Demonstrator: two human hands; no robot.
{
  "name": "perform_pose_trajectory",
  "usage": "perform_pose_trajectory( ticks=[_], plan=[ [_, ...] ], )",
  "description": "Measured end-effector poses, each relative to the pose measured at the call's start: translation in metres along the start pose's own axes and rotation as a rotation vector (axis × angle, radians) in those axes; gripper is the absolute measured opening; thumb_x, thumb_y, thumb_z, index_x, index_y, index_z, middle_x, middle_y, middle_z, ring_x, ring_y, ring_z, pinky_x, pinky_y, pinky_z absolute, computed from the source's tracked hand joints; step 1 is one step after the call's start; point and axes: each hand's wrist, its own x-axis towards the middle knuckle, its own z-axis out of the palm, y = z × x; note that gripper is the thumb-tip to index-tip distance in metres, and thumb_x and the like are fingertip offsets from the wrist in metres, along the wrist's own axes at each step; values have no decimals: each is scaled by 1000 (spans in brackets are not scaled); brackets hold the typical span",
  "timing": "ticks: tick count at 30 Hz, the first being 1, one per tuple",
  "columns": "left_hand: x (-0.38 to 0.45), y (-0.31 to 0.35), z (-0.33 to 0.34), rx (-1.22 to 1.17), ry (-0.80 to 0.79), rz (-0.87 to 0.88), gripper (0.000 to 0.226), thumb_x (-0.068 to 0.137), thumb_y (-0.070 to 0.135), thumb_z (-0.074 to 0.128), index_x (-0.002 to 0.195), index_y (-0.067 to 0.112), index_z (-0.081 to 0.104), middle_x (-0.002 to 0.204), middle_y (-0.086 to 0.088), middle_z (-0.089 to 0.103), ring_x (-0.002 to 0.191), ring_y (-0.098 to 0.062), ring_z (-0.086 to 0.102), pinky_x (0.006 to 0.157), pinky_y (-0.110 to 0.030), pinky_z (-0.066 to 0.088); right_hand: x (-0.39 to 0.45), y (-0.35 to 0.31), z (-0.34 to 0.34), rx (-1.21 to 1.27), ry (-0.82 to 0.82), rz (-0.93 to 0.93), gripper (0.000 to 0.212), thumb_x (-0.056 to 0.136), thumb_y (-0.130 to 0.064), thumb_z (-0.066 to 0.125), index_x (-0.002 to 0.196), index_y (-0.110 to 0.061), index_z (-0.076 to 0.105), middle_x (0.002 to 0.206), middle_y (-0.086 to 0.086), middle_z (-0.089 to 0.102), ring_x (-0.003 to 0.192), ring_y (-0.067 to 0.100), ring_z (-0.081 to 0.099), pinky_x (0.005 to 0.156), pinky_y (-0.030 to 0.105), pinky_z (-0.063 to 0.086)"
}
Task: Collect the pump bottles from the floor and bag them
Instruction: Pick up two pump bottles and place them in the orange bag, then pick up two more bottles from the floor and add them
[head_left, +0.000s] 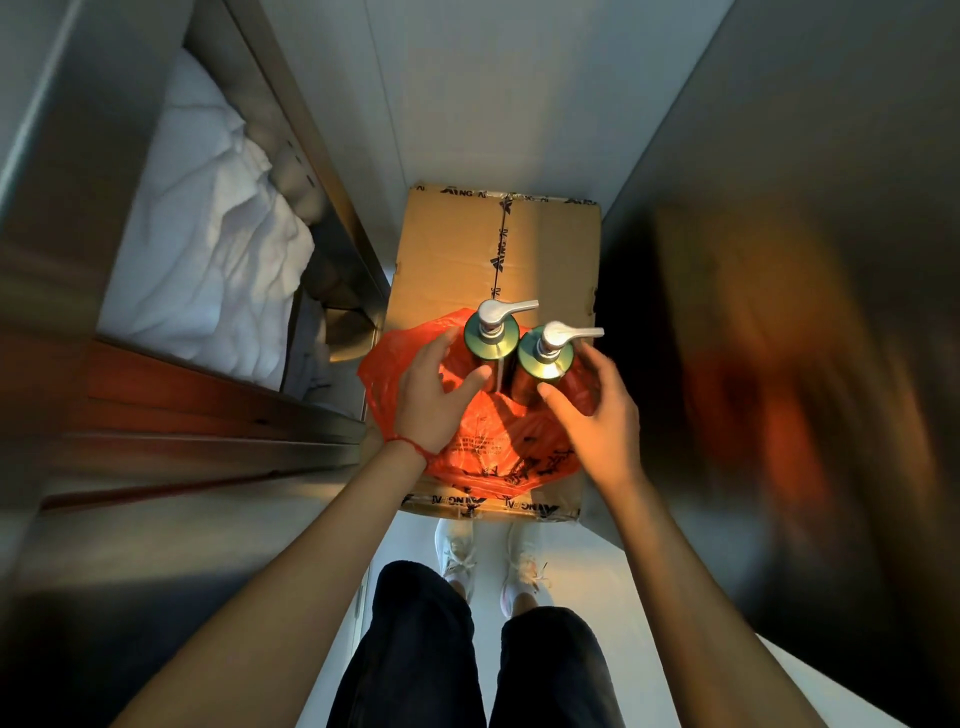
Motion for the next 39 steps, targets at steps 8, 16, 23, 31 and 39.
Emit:
perform_pose_trajectory(
  ticks=[8, 16, 23, 31, 39],
  plan=[
    [-64, -4, -6, 528, -68, 242, 53, 89, 29, 52, 136, 11, 34, 144, -12, 37, 136, -25, 26, 110, -38, 16, -59, -1, -23, -286, 6, -136, 53, 86, -31, 59, 133, -13, 42, 139, 11, 46, 129, 23, 41, 105, 30, 30],
    [-166, 9, 0, 652, 22, 357, 48, 80, 25, 56, 120, 0, 54, 126, -22, 56, 121, -38, 47, 103, -56, 34, -142, 4, -68, -436, -35, -213, 54, 87, -27, 58, 134, -6, 41, 142, 15, 43, 133, 28, 37, 109, 36, 26],
    [-256, 17, 21, 691, 13, 362, 48, 85, 25, 59, 126, 2, 49, 134, -20, 49, 128, -37, 40, 106, -51, 28, -234, 21, -111, -556, -112, -249, 53, 89, -30, 56, 133, -6, 42, 143, 14, 43, 134, 27, 36, 109, 34, 25],
    [-298, 34, 42, 742, -150, 538, 50, 84, 23, 62, 127, 3, 48, 136, -19, 47, 130, -36, 38, 106, -53, 30, -311, 55, -161, -579, 49, -31, 55, 90, -36, 51, 138, -14, 36, 147, 7, 38, 137, 22, 31, 111, 33, 23],
    [-317, 66, 88, 783, -421, 831, 50, 78, 20, 69, 121, -1, 54, 127, -24, 55, 120, -43, 47, 98, -58, 36, -387, 77, -208, -536, 384, 203, 53, 88, -31, 56, 134, -9, 41, 142, 13, 43, 132, 28, 38, 108, 38, 29]
  ],
)
